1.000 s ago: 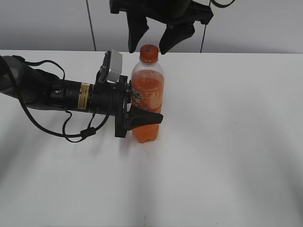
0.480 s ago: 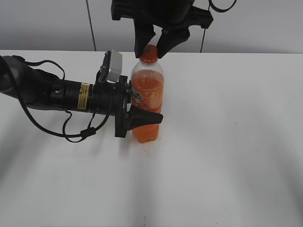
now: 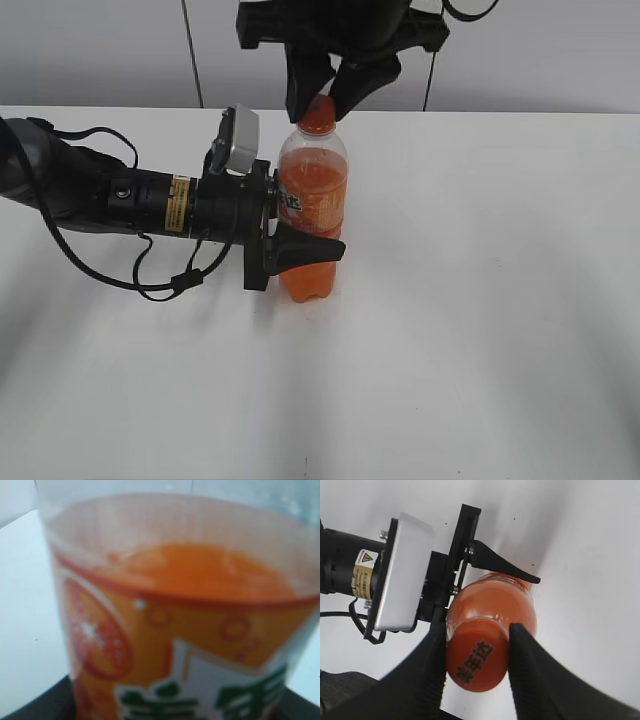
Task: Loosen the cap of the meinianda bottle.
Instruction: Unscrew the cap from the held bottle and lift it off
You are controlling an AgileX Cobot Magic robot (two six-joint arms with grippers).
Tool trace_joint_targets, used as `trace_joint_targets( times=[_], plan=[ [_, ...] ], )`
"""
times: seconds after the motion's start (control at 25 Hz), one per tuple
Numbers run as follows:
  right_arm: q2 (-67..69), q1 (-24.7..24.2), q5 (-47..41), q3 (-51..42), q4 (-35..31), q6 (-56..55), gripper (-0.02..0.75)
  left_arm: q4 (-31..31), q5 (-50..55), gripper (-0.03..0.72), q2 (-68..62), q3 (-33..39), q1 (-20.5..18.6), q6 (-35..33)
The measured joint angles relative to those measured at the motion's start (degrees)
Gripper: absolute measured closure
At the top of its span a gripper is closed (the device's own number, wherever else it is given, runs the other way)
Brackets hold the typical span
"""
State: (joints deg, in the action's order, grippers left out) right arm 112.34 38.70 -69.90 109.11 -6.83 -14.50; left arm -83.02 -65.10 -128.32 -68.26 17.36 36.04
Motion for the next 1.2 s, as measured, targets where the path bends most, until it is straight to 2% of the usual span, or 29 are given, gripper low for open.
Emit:
trace_joint_targets(
  times=[0.56, 1.2],
  plan=[
    [0.1, 0.0, 0.2, 0.0, -0.9, 39.5, 0.458, -0.3, -0.1, 0.262, 0.0, 0.0, 0.0, -0.3],
    [0.1, 0.0, -0.6, 0.0, -1.8, 77.0, 0.460, -1.2, -0.3, 0.264, 0.0, -0.1, 0.0, -0.6]
  ],
)
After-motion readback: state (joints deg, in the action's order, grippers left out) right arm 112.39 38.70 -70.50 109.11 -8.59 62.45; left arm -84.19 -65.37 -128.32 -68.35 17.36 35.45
